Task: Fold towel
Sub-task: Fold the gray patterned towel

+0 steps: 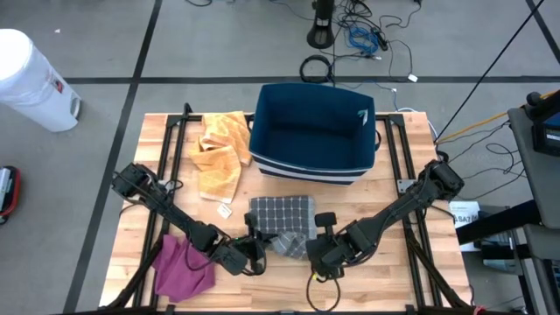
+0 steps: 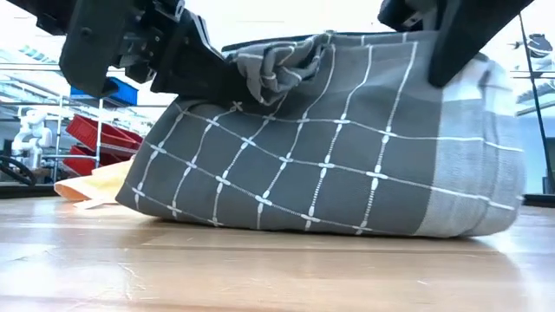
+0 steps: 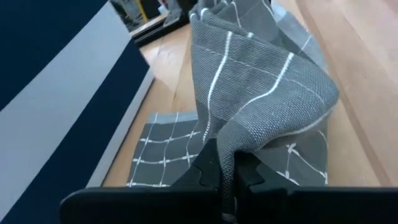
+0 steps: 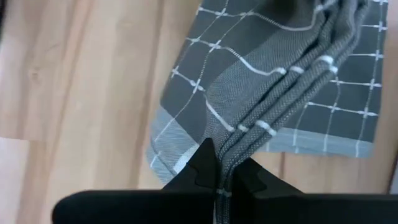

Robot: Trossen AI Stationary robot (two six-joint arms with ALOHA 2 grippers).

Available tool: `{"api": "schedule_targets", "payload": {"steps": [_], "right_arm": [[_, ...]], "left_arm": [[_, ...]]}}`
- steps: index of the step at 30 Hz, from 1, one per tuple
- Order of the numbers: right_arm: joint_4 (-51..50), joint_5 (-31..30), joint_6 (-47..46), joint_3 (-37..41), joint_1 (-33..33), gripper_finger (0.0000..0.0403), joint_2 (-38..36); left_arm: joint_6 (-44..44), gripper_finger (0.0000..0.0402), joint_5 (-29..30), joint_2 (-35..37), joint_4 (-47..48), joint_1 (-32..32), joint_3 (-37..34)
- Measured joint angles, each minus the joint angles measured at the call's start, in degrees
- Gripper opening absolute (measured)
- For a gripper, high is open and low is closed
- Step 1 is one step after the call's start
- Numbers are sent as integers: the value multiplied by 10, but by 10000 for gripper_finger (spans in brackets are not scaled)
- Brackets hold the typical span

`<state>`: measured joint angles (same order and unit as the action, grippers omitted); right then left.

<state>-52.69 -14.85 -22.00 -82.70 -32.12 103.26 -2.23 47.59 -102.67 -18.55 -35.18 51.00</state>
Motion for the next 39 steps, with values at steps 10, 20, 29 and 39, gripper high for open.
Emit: {"api": "schedule_targets", "payload": {"steps": [10, 20, 29, 39], "right_arm": [[-15, 13, 45, 0, 42, 4, -15], [21, -2, 137, 0, 87, 4, -27], [58, 44, 207, 0, 114, 4, -27], [95, 74, 282, 0, 125, 4, -27]], "left_arm": [[14, 2, 55, 0, -4, -1, 0], [-28, 2, 54, 0, -8, 1, 0], [-104, 2, -60, 0, -16, 10, 0], [-101, 2, -99, -1, 5, 30, 0]]}}
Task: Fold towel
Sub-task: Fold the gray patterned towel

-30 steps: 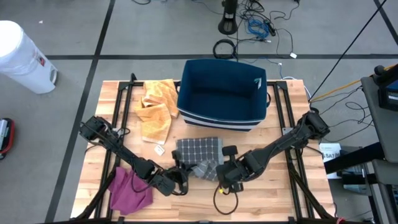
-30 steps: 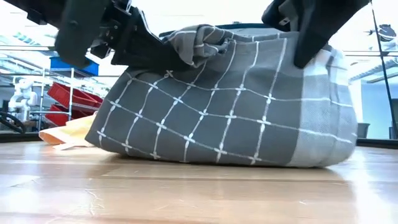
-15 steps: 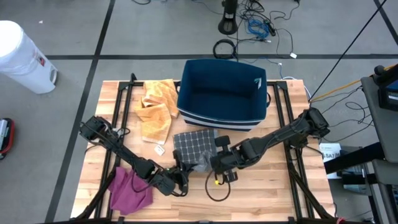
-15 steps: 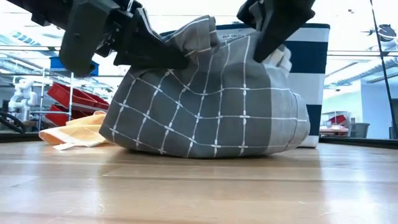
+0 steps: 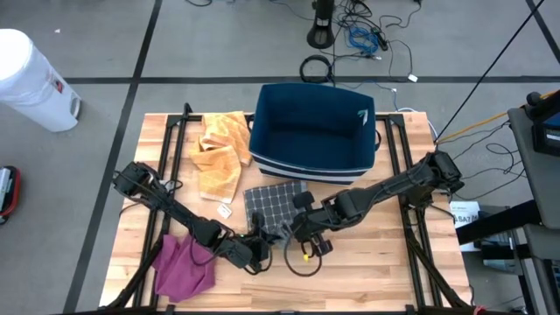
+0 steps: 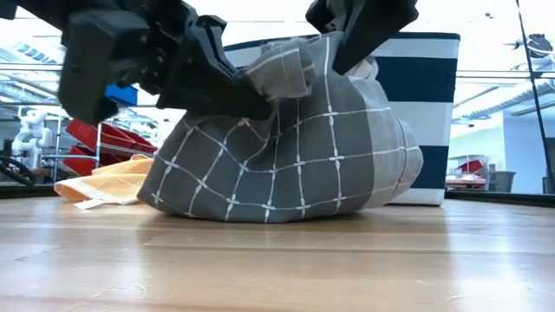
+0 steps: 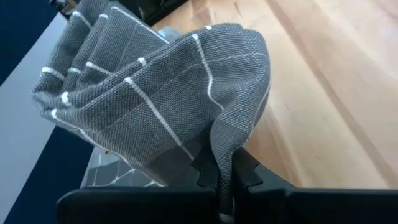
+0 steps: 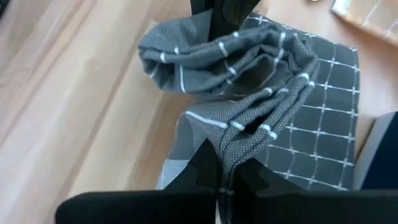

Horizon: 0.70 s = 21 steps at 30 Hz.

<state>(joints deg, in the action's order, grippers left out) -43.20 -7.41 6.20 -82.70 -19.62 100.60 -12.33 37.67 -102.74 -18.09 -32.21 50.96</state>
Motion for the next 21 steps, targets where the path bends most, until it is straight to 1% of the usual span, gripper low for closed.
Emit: {"api": "schedule_targets", "payload": {"steps": [5, 7, 11, 13, 15, 18, 21], "right_arm": [[-3, 3, 37, 0, 15, 4, 0], [-2, 7, 60, 0, 21, 4, 0], [8, 38, 95, 0, 33, 4, 0], [12, 53, 105, 0, 40, 4, 0], [15, 63, 114, 0, 45, 4, 0], [16, 64, 122, 0, 50, 4, 0], [17, 68, 125, 0, 53, 4, 0]], "left_arm": [[-3, 3, 1, 0, 1, 2, 0], [-21, 3, 0, 0, 1, 2, 0], [-54, 3, -35, 0, 0, 7, 0], [-74, 3, -77, 0, 0, 12, 0], [-94, 3, -134, 0, 1, 18, 0], [-120, 3, -252, 0, 0, 36, 0], [-128, 3, -367, 0, -2, 61, 0]]}}
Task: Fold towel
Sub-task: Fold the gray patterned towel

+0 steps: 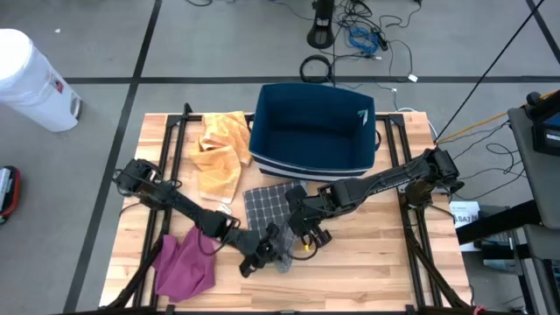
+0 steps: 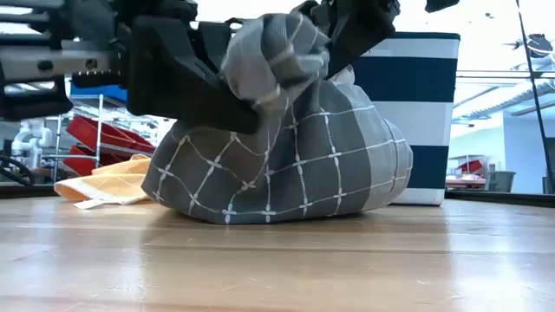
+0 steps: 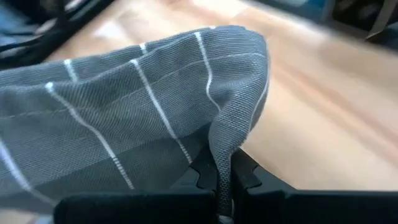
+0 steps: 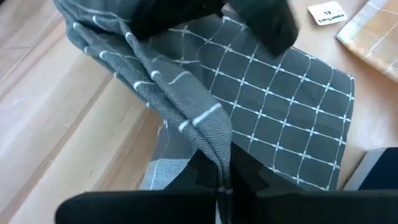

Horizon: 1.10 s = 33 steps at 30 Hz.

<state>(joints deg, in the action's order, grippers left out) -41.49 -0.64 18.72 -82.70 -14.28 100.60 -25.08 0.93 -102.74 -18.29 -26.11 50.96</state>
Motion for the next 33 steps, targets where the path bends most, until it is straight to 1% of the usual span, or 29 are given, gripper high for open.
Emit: {"api": "schedule_targets", "payload": {"steps": [3, 5, 9, 17, 19, 25, 28, 31, 33], "right_arm": [[0, 13, 0, 0, 0, 4, 0], [0, 13, 0, 0, 0, 4, 0], [0, 11, 0, 0, 0, 4, 0], [4, 14, 2, 1, 8, 4, 0], [15, 24, 2, 8, 12, 4, 0], [35, 24, 2, 33, 31, 4, 0], [47, 24, 4, 40, 41, 7, 0], [53, 20, 4, 44, 48, 27, 0], [53, 1, 4, 44, 51, 50, 0]], "left_arm": [[0, 3, -110, 0, 2, 29, 0], [-5, 3, -164, 0, 7, 47, 0], [-24, 3, -222, 11, 39, 76, 0], [-79, 3, -324, 66, 109, 122, 0], [-85, 3, -339, 67, 116, 137, 0], [-115, 3, -337, 72, 191, 167, 0], [-128, 3, -337, 72, 201, 176, 0], [-131, 3, -336, 72, 201, 184, 0], [-134, 3, -336, 72, 199, 192, 0]]}}
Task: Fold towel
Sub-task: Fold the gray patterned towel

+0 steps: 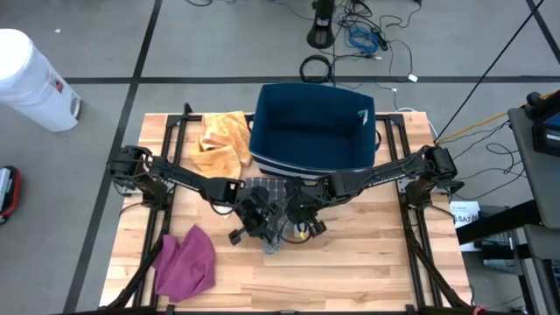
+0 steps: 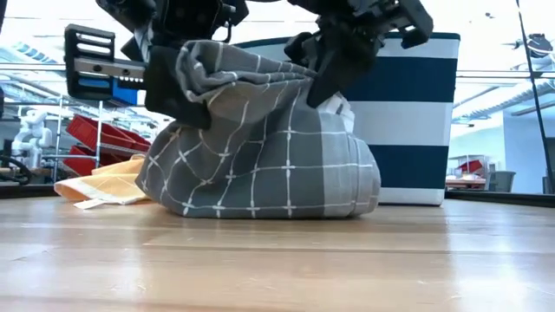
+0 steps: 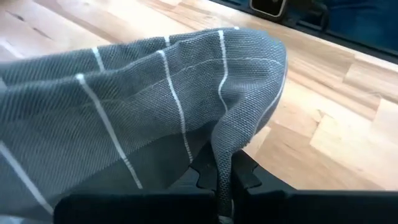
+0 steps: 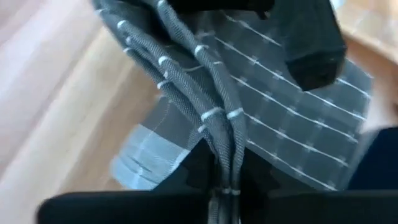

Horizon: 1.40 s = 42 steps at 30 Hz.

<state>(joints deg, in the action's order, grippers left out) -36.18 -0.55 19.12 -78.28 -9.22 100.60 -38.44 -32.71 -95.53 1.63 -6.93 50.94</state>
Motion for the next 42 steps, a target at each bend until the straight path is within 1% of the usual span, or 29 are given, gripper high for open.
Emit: {"api": "schedule_targets", "payload": {"steps": [4, 6, 9, 12, 17, 20, 23, 30, 33, 42], "right_arm": [[-17, -70, -1, 0, 2, 103, 0], [-27, -96, 0, 0, 2, 127, 0], [-43, -118, -8, 0, 2, 156, -3], [-59, -137, -28, 0, 2, 171, -19], [-75, -138, -61, 0, -6, 173, -61], [-68, -97, -67, 0, -18, 168, -80], [-65, -83, -76, 0, -31, 165, -83], [-62, -83, -110, 0, -55, 162, -82], [-53, -83, -119, 0, -66, 162, -82], [-38, -82, -140, 0, -93, 162, -82]], "left_arm": [[2, 3, 2, 0, 0, 18, 0], [6, 3, 2, 0, 0, 27, 0], [7, 3, 2, 0, 0, 41, 0], [9, 3, 2, 0, 0, 56, 0], [8, 3, -10, 0, -9, 79, 0], [5, 3, -29, 0, -17, 95, 0], [5, 3, -54, 0, -25, 110, 0], [25, 5, -88, 0, -24, 131, 0], [36, 24, -88, 0, -23, 140, 0], [52, 109, -86, 0, -26, 145, 0]]}}
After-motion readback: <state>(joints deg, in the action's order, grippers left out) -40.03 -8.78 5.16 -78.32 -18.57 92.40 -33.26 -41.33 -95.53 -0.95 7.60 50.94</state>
